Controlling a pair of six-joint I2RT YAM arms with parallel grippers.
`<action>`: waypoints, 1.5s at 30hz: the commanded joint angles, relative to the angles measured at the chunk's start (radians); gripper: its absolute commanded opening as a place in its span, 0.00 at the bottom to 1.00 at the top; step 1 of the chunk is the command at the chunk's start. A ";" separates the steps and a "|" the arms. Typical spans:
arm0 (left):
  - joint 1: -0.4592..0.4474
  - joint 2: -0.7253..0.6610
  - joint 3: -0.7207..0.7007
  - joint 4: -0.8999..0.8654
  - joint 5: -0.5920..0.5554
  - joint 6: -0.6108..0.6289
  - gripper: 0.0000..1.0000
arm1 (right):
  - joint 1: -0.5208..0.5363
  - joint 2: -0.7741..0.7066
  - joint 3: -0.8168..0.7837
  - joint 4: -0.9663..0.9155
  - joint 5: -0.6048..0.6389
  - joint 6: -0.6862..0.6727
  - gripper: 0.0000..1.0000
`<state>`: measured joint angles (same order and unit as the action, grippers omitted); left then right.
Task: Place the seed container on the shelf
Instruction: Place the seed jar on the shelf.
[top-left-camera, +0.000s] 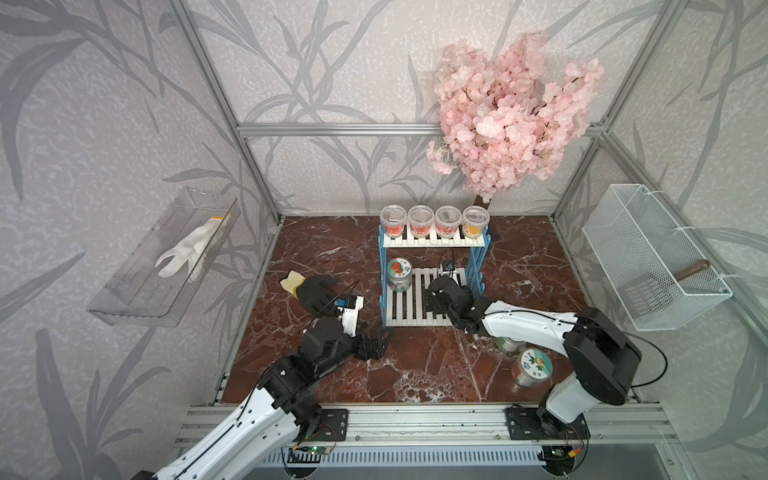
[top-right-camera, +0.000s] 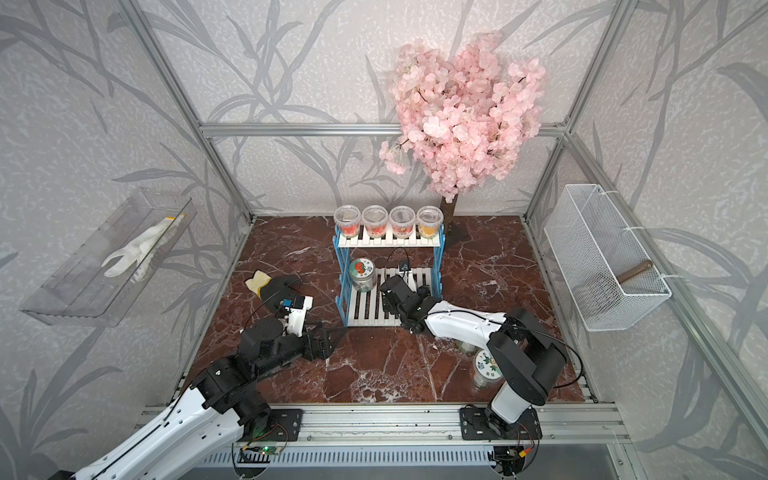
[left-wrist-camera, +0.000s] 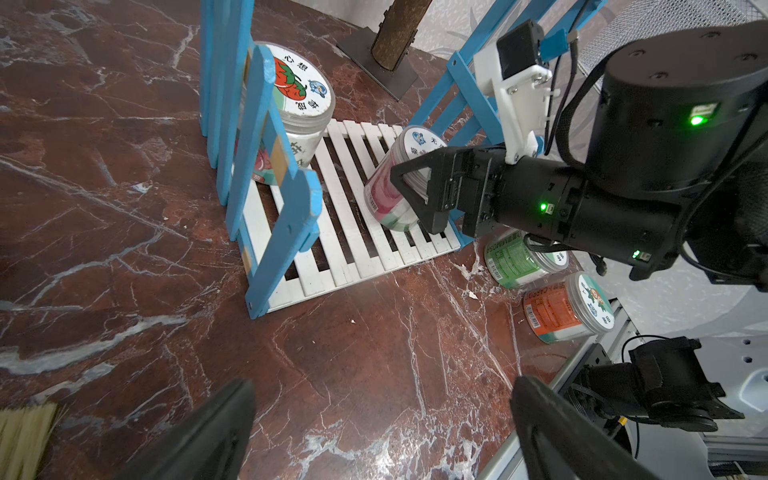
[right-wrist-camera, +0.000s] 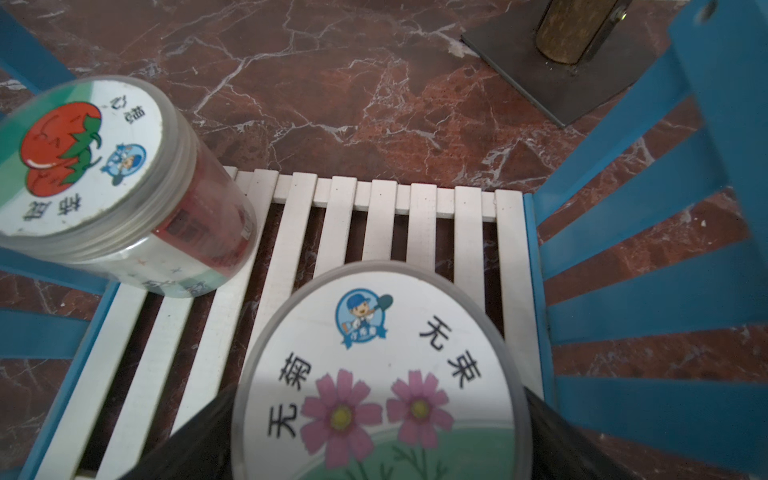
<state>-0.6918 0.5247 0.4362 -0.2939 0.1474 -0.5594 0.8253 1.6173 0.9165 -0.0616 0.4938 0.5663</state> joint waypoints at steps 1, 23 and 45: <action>-0.002 -0.006 -0.011 -0.001 -0.013 -0.003 1.00 | 0.001 -0.031 0.001 -0.042 -0.031 0.022 1.00; -0.002 -0.004 -0.021 0.001 -0.007 -0.020 1.00 | 0.000 0.009 -0.032 0.115 0.092 0.001 0.81; -0.002 -0.002 -0.027 0.002 -0.004 -0.029 1.00 | -0.021 0.132 0.024 0.161 0.253 0.008 0.81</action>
<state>-0.6918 0.5240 0.4213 -0.2958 0.1474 -0.5804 0.8131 1.7309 0.9173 0.0784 0.6834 0.5716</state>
